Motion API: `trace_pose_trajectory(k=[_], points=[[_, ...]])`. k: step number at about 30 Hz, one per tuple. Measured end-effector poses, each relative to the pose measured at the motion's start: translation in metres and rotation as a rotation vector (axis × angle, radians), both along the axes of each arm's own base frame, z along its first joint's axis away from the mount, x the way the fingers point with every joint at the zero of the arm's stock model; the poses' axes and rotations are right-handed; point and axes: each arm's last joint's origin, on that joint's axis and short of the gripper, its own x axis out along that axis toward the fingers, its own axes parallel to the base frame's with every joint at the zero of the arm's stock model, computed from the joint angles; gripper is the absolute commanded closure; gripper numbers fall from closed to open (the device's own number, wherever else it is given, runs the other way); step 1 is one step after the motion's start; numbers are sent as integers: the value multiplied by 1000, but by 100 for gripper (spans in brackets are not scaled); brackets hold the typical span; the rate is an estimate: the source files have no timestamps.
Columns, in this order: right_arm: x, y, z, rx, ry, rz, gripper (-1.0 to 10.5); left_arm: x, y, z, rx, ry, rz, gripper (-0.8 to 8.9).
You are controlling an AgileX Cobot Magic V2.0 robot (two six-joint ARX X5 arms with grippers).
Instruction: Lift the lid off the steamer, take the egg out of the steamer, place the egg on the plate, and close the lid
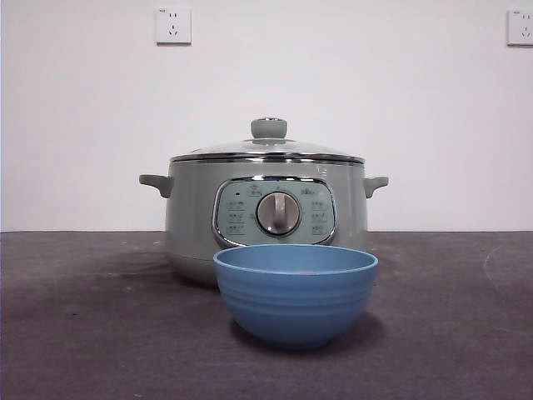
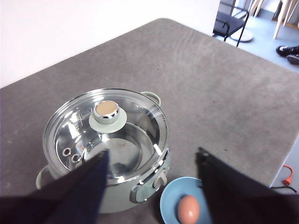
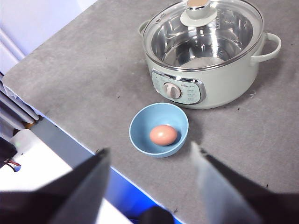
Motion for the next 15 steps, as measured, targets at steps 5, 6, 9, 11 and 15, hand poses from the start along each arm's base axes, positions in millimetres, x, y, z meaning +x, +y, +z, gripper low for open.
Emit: trace_pose_trajectory(k=[5,6,9,11,15], points=[[0,0,-1,-6,6,0,958,-9,6,-1,11,30,3,822],[0,0,-1,-8,7,0,958,-10,6,-2,16,38,3,822],[0,0,-1,-10,5,-2,947,-10,6,-3,23,51,4,821],[0,0,-1,-11,4,-2,946,-10,6,-3,22,53,5,816],[0,-1,-1,-13,6,-2,946,-10,6,-3,21,53,5,816]])
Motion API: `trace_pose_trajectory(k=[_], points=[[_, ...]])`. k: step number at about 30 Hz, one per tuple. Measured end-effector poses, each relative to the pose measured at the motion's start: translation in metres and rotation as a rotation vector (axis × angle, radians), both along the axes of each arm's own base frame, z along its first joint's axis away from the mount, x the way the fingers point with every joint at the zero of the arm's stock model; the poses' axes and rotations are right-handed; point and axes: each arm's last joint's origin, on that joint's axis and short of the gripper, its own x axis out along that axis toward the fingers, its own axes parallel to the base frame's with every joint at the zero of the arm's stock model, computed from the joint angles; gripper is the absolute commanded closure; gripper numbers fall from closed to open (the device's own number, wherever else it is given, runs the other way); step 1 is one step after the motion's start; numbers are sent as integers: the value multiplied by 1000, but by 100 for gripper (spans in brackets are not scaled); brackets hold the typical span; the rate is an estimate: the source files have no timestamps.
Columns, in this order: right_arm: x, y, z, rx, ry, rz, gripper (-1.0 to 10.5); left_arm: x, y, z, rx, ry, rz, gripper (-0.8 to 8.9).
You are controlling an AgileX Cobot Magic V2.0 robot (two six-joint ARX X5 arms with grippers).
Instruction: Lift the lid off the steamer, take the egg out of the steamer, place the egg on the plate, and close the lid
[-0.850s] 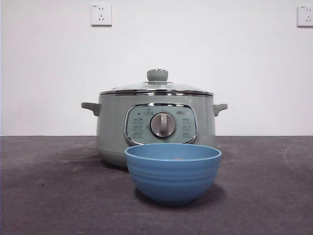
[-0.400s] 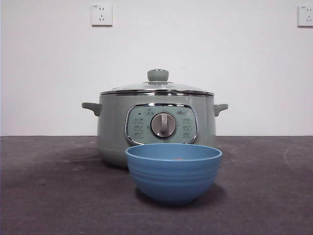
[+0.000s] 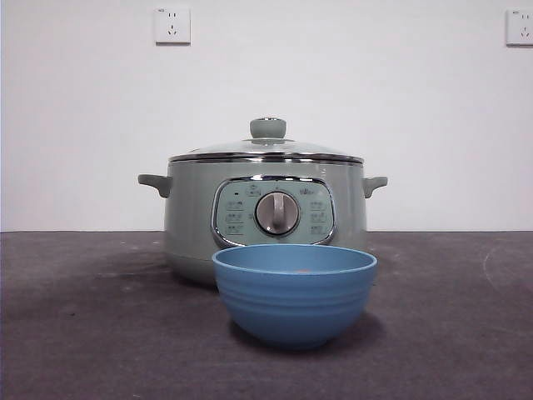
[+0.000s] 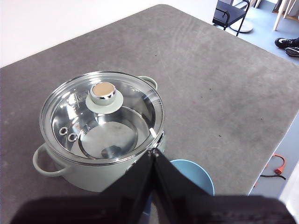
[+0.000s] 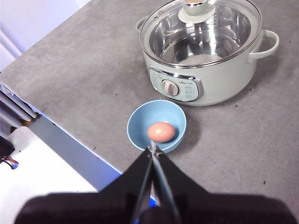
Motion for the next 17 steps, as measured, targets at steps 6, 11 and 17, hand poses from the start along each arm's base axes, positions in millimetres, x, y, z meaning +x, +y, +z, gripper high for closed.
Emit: trace_pose_trajectory(k=[6,11,17], points=[[0,0,0,-1,1,0,946,0,0,0,0,0,1,816],[0,0,0,-1,1,0,946,0,0,0,0,0,1,816],[0,0,0,-1,1,0,946,1,1,0,13,-9,33,816]])
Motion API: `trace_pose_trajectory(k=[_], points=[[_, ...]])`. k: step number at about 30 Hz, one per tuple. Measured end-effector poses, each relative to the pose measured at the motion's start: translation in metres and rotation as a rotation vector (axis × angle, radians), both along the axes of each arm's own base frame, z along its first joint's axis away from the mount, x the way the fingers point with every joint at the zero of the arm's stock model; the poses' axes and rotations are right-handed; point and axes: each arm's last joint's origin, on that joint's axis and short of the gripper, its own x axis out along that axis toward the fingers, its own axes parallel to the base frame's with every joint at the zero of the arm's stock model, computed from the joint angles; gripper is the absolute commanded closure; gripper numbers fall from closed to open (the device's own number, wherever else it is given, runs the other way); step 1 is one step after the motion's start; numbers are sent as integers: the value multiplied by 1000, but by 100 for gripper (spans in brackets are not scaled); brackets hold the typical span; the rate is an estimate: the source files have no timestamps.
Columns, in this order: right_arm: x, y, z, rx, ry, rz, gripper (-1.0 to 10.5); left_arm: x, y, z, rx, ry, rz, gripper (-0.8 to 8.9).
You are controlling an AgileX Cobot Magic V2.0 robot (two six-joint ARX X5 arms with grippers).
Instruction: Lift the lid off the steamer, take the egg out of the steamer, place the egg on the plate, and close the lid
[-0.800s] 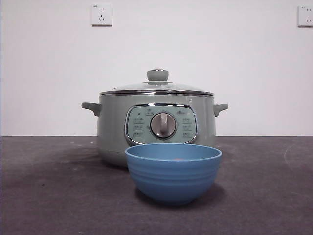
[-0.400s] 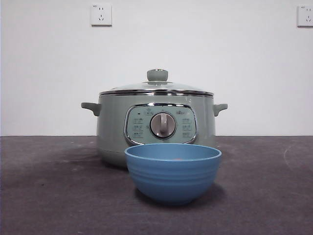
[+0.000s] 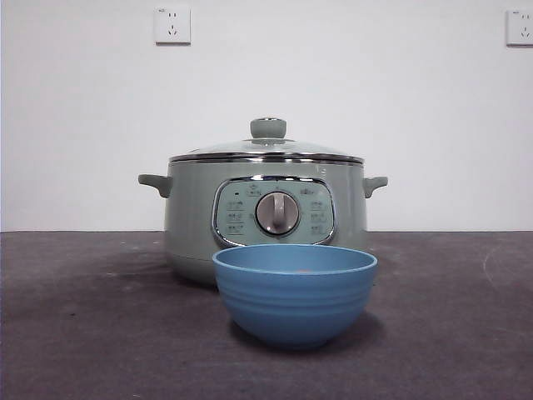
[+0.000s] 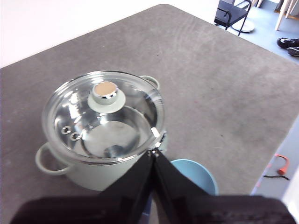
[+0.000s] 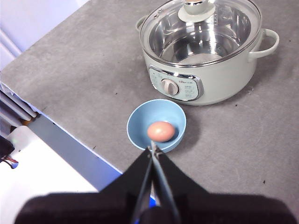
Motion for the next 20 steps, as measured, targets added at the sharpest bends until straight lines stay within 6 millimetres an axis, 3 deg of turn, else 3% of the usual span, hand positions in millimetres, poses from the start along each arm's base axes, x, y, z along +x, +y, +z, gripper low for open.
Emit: trace_pose_trajectory(k=[6,11,16,20], points=[[0,0,0,0,0,0,946,4,22,11,32,-154,295,816],[0,0,0,0,0,0,946,-15,55,22,-69,-395,424,816],[0,0,0,0,0,0,945,-33,78,-4,-86,-630,546,816],[0,0,0,0,0,0,946,-37,88,-51,-68,-723,634,816]])
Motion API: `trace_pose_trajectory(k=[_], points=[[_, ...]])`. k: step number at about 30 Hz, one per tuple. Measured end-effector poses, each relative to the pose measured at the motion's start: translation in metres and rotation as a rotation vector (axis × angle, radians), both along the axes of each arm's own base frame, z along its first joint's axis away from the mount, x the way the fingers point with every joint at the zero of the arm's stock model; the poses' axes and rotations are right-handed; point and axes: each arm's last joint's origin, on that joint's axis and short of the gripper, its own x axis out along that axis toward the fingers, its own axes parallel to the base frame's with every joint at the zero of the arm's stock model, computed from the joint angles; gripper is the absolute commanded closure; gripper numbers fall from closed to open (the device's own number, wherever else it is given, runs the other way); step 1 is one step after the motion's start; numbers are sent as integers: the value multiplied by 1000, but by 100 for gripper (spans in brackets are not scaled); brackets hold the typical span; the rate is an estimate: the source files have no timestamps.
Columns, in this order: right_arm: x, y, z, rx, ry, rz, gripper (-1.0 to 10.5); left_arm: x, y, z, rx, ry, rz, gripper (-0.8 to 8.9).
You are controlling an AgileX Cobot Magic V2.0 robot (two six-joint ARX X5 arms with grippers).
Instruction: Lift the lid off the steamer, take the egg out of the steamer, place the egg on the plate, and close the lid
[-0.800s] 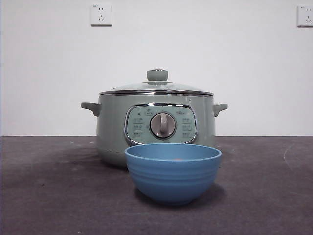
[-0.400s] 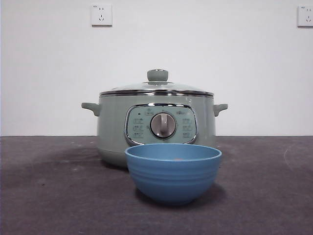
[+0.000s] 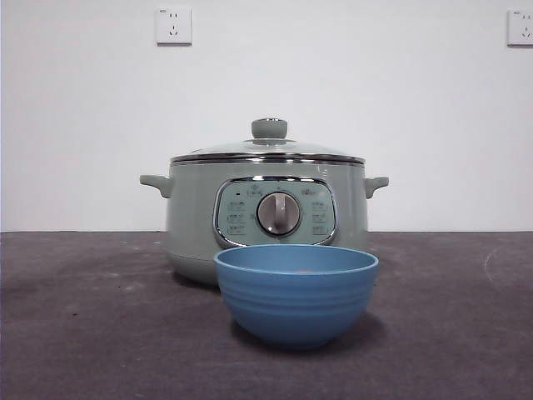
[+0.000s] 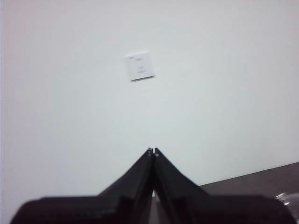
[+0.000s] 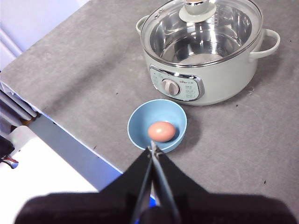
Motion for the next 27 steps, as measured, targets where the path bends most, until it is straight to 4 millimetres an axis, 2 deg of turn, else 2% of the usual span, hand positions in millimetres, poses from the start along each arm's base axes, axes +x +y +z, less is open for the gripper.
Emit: trace_pose_trajectory(k=[5,8,14,19,27], points=[[0,0,0,0,0,0,946,3,6,-76,3,76,55,816],[0,0,0,0,0,0,946,3,7,-115,-1,132,73,816],[0,0,0,0,0,0,946,2,10,-174,-20,200,94,816],[0,0,0,0,0,0,946,1,11,-208,-58,237,125,816],[0,0,0,0,0,0,946,-5,11,-220,-75,336,137,816]])
